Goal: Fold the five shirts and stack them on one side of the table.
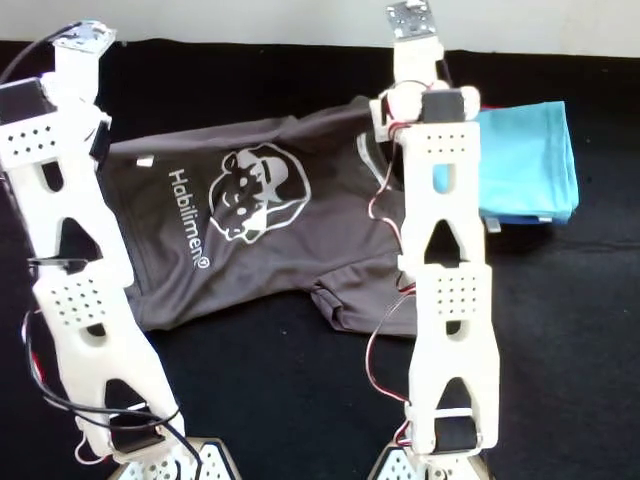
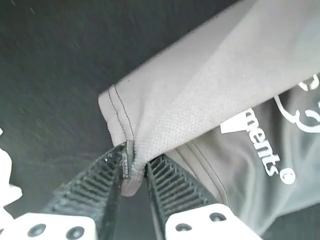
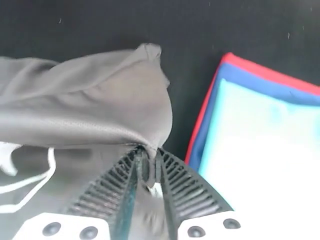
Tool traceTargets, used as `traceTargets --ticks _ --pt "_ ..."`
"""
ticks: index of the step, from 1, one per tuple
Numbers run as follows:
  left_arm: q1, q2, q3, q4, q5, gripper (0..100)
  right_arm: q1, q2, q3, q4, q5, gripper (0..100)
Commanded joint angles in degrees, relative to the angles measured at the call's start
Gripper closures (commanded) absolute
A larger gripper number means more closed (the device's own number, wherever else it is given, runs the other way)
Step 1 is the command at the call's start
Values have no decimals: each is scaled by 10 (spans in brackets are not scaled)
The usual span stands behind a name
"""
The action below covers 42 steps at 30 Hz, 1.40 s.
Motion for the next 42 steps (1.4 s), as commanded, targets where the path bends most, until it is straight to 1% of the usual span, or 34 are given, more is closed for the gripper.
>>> traceTargets --ticks 1,4,8,11,14,20,26,29,32,35,38,42 --pt "-5 -109 121 4 -14 991 8 -58 -16 58 0 993" --pt "-4 -185 231 3 -31 991 7 -66 -16 104 0 993" --pt "-7 -253 355 3 -60 991 11 -75 -11 108 -3 993" --pt "-8 -284 416 3 -69 991 1 -106 14 109 -4 993" --pt "-8 -308 452 3 -69 991 -8 -180 131 109 -4 993" --pt "-8 -344 539 -2 -82 991 -10 -382 489 93 -4 993" --pt "-8 -378 636 -21 -85 991 -7 -564 787 -3 0 993" --pt "-12 -400 690 -33 -122 991 -7 -636 898 -40 18 993" --pt "-33 -414 753 -78 -142 991 -3 -691 979 -53 24 993" --pt "-49 -422 782 -110 -146 991 15 -735 1006 -52 36 993" --pt "-52 -434 771 -110 -145 991 32 -764 1006 -52 62 993" --pt "-48 -438 793 -94 -146 991 36 -769 1038 -53 62 993"
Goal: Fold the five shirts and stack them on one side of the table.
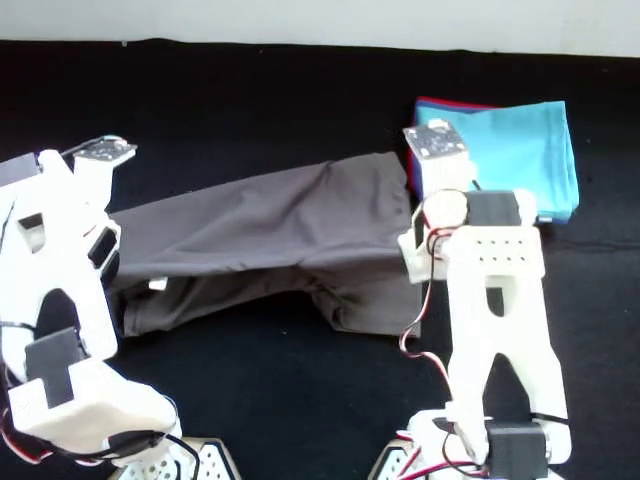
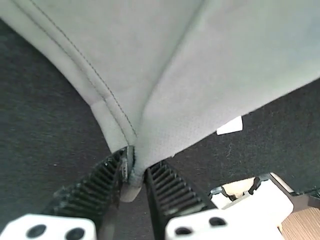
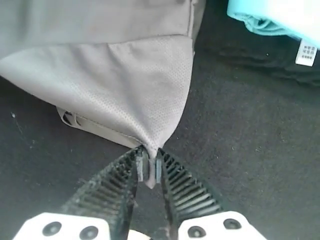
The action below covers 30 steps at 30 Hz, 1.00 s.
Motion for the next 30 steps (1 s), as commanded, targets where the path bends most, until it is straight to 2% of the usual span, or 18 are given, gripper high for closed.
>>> traceTargets --ticks 1,8,13,15,19,25,28,30 --pt "0 -20 27 4 -5 991 10 -23 36 -11 8 993" --pt "5 6 113 -105 -4 991 9 -22 139 -90 9 993" --pt "5 4 110 -89 -4 986 8 -25 143 -75 10 983" --pt "5 4 108 -81 -4 954 7 -28 132 -52 25 933" --pt "-9 4 33 -35 -4 848 7 -28 49 9 37 839" --pt "-21 7 -187 33 3 843 7 -21 -153 49 23 840" --pt "-17 13 -233 17 55 843 -1 -2 -198 7 -20 854" --pt "-5 32 -224 -10 86 867 -25 32 -198 -21 -28 927"
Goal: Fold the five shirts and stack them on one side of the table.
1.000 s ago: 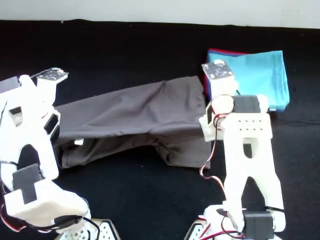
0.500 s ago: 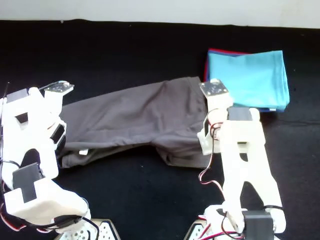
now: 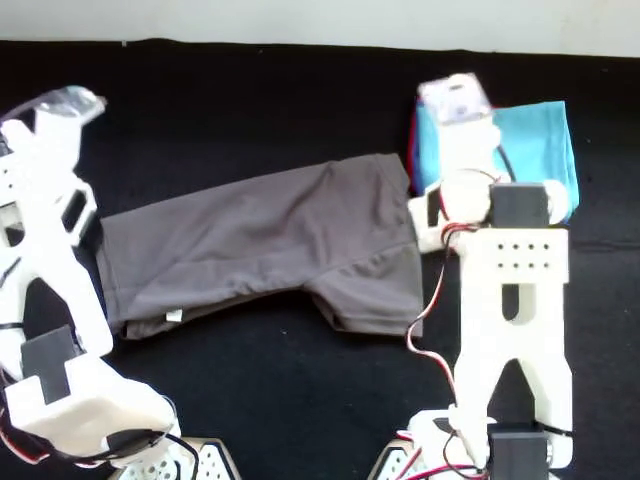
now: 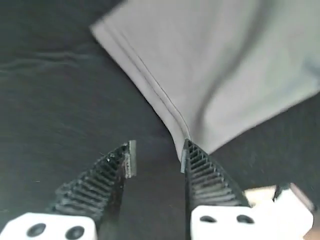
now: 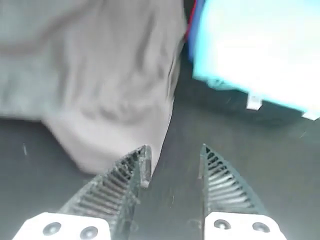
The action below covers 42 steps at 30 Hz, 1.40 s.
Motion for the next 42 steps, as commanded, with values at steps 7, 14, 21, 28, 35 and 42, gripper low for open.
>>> traceTargets --ticks 7,14,21,28,35,42 --pt "35 182 -1 -101 95 992 -80 231 -62 -133 -18 992" --pt "34 284 -6 -180 98 991 -80 432 -162 -202 -18 992" --pt "21 381 -160 -192 98 991 -80 602 -301 -213 -18 992" --pt "0 526 -406 -163 98 992 -73 740 -480 -204 -18 992" --pt "15 597 -626 1 103 992 -77 760 -673 -52 -18 992" --pt "15 586 -720 94 111 992 -77 763 -866 84 -18 992"
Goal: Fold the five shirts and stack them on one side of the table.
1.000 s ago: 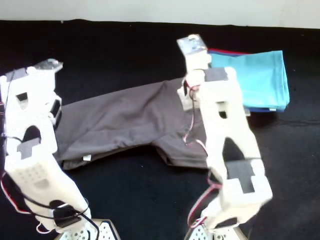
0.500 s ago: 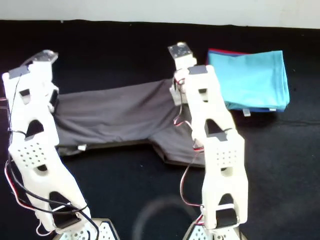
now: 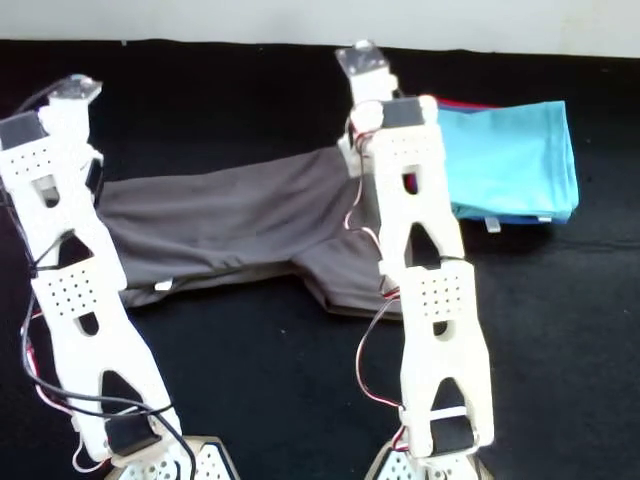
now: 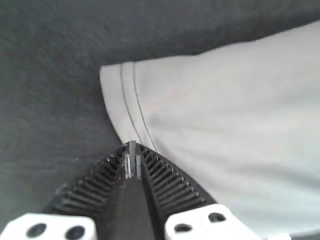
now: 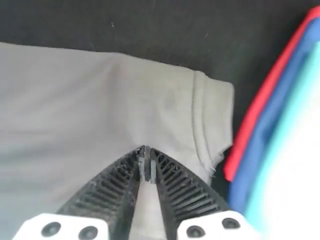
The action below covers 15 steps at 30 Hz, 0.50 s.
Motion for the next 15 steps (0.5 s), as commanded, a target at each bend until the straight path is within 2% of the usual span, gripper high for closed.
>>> traceTargets --ticks 1,5,12,15 --pt "-7 -29 -18 18 5 992 0 -7 -105 51 -4 992" --pt "-22 -110 102 19 3 992 0 -7 -151 94 -4 992" --pt "-23 -356 468 15 -34 990 0 -12 -155 95 -4 992" --pt "-23 -451 615 -16 -37 990 0 -29 -151 96 -4 992"
